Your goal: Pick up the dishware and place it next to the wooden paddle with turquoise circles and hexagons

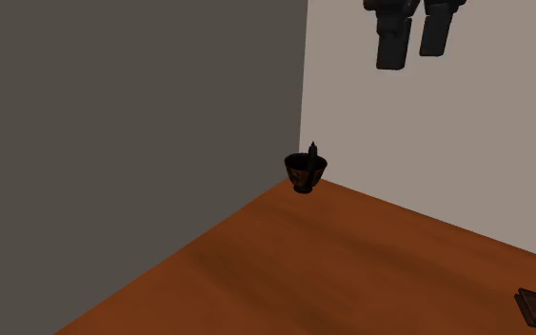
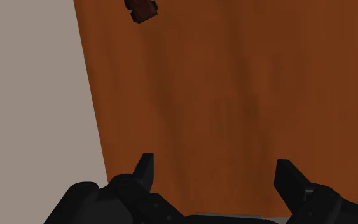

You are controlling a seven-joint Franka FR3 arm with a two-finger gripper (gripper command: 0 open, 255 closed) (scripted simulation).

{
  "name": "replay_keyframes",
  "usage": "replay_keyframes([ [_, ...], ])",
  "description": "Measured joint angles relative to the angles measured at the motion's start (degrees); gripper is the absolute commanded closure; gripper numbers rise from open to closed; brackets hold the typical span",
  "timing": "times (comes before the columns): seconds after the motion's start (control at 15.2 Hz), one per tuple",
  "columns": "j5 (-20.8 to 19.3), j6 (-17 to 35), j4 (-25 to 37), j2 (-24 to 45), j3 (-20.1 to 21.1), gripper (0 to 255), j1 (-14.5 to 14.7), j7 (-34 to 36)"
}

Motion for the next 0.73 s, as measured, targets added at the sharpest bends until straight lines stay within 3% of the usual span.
replay_keyframes([
  [0.33, -0.8, 4.8, -0.3, 5.4, -0.7, 0, -0.6, 0.4],
  [0.73, -2.3, 12.9, 3.0, 18.3, -2.2, 0, -1.9, 0.8],
])
